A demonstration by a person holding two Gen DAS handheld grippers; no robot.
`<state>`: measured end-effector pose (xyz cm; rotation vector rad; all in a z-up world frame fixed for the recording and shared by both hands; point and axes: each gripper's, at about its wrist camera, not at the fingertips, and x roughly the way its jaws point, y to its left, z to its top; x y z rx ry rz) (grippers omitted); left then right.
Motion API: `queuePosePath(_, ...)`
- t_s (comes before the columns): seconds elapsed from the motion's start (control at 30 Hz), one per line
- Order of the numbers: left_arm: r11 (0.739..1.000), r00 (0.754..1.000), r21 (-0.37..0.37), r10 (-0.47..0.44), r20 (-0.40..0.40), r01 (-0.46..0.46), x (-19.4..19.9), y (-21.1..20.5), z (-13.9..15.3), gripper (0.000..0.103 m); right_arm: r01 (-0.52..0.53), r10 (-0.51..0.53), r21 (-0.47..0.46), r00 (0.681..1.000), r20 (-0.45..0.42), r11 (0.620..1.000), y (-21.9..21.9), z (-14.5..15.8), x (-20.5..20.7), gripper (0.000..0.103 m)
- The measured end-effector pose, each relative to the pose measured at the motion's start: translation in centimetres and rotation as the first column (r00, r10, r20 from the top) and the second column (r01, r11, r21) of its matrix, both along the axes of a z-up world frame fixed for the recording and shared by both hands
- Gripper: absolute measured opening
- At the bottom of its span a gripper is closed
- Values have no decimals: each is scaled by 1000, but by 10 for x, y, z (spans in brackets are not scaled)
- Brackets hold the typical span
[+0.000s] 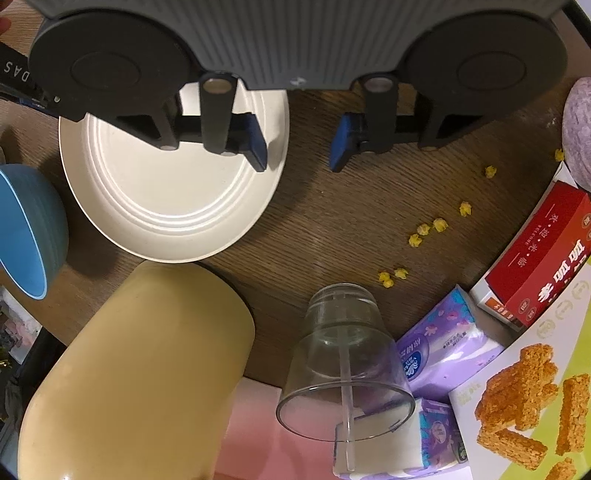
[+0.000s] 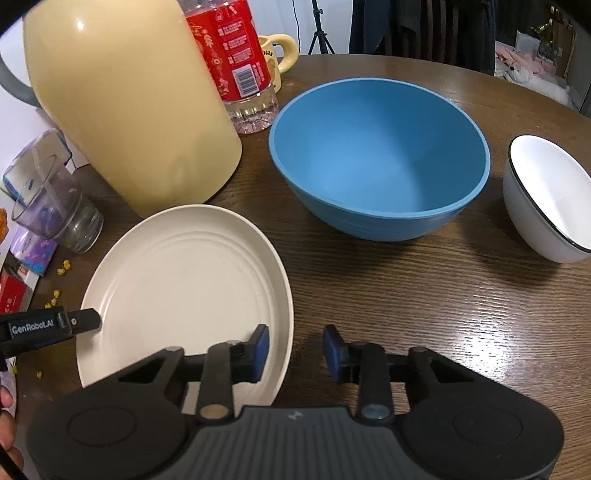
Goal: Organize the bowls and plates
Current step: 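Close the right tool on the plate rim while the left tool closes too, then lift the gripped cream plate and carry it with both tools toward the plate stack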
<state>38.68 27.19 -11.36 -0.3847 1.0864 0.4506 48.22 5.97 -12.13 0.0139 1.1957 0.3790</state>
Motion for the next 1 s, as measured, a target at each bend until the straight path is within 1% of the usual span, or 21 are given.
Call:
queuePosePath(0.03,1000,1000,-2,-2,1,2,0,0,0,33,1,-1,3,1000,-3,1000,0,-1,0,23)
queuePosePath(0.1,1000,1000,-10,-6,2,7,1,0,-1,25,5,-5,8,1000,-9,1000,0,-3,0,20)
queuePosePath(0.13,1000,1000,-14,-8,4,8,1,0,-2,24,6,-6,15,1000,-10,1000,-1,-3,1,18)
queuePosePath(0.2,1000,1000,-28,-13,13,13,0,1,-2,17,5,-5,27,1000,-13,1000,-1,-4,1,15)
queuePosePath(0.23,999,1000,-35,-15,17,15,0,1,-2,16,5,-4,32,1000,-14,999,0,-4,1,12)
queuePosePath(0.3,999,999,-48,-25,25,26,-1,0,-2,8,5,-4,43,1000,-13,999,0,-4,1,8)
queuePosePath(0.53,999,999,-39,-36,28,37,-1,-3,0,8,8,-9,43,1000,4,999,2,-4,0,7)
queuePosePath(1.0,999,999,-26,-41,27,41,-2,-4,1,8,4,-4,43,1000,9,999,2,-3,-1,7)
